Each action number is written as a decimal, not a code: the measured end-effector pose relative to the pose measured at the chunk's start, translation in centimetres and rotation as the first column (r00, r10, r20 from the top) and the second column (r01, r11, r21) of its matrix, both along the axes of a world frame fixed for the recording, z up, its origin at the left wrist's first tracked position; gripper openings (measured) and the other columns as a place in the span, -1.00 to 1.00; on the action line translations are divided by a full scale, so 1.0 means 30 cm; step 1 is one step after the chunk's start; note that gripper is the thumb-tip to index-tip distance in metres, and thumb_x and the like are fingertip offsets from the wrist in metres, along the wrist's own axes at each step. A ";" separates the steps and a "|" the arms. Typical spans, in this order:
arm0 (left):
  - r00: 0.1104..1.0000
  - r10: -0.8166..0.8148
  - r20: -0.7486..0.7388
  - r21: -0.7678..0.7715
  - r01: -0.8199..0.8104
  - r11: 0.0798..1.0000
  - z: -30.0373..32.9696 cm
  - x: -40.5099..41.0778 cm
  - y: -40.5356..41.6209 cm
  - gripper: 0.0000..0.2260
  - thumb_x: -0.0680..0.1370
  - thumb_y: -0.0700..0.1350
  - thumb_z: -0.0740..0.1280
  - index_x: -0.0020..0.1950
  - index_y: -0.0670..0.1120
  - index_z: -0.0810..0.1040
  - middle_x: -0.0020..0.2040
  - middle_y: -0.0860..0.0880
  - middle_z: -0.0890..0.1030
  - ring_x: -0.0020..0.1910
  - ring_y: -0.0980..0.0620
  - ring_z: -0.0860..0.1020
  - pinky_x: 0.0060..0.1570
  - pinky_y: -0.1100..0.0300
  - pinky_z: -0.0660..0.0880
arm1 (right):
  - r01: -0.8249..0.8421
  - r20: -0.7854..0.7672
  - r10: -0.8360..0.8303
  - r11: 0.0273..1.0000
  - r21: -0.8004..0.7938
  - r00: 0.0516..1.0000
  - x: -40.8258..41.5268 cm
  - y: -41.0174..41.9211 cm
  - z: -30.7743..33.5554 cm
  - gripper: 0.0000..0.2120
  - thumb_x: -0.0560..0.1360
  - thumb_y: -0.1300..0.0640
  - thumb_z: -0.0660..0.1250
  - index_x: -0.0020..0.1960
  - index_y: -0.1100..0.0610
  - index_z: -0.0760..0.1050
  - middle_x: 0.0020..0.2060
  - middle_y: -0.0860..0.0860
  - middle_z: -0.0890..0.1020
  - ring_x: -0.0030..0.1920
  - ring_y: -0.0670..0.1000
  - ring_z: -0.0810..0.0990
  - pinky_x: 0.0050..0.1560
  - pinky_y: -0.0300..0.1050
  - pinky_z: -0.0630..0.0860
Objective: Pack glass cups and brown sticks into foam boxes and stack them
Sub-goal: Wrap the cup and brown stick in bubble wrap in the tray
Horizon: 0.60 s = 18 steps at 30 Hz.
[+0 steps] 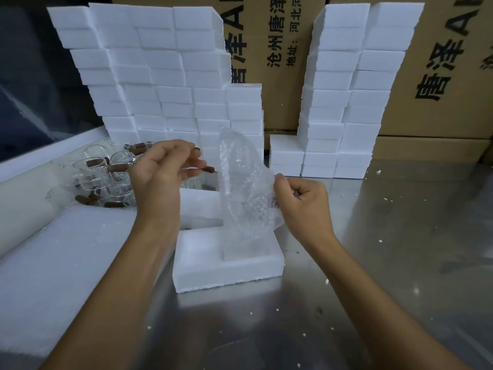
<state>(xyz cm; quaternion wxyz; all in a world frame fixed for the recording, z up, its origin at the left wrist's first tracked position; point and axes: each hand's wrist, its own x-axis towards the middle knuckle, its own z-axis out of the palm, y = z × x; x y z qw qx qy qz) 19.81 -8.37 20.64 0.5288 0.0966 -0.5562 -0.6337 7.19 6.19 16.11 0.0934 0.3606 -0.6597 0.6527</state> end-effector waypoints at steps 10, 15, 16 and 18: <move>0.949 0.002 0.315 -0.622 0.205 0.756 -0.063 -0.032 0.112 -0.67 0.41 0.17 0.41 0.05 0.01 0.66 -0.02 0.13 0.70 0.02 0.16 0.65 0.07 0.24 0.55 | 0.051 0.139 -0.046 0.998 -0.035 0.989 -0.008 0.011 0.039 -0.45 0.56 0.19 0.24 -0.57 0.08 0.15 -0.62 -0.12 0.19 -0.57 -0.13 0.15 -0.50 -0.34 0.16; 0.847 0.061 0.528 -0.620 0.335 0.709 -0.082 -0.044 0.148 -0.54 0.23 0.26 0.55 -0.05 -0.03 0.66 -0.14 0.05 0.68 -0.11 0.05 0.64 -0.05 0.03 0.57 | 0.091 0.159 -0.088 0.996 -0.013 0.983 -0.005 0.023 0.064 -0.46 0.53 0.19 0.23 -0.57 0.05 0.13 -0.62 -0.13 0.15 -0.55 -0.10 0.10 -0.51 -0.30 0.11; 0.840 0.029 0.542 -0.599 0.362 0.714 -0.083 -0.048 0.151 -0.59 0.27 0.21 0.55 -0.09 -0.07 0.66 -0.19 0.00 0.68 -0.16 -0.02 0.63 -0.11 -0.05 0.57 | 0.092 0.146 -0.088 0.996 -0.017 0.985 -0.003 0.023 0.066 -0.48 0.53 0.19 0.24 -0.55 0.06 0.12 -0.60 -0.11 0.14 -0.53 -0.10 0.09 -0.50 -0.29 0.11; 0.838 -0.059 0.542 -0.553 0.408 0.727 -0.082 -0.055 0.152 -0.69 0.35 0.10 0.53 -0.18 -0.15 0.66 -0.28 -0.12 0.64 -0.27 -0.14 0.59 -0.22 -0.14 0.54 | 0.079 0.122 -0.075 0.996 -0.029 0.990 0.005 0.021 0.071 -0.48 0.53 0.20 0.24 -0.54 0.05 0.11 -0.59 -0.10 0.14 -0.52 -0.10 0.09 -0.49 -0.27 0.10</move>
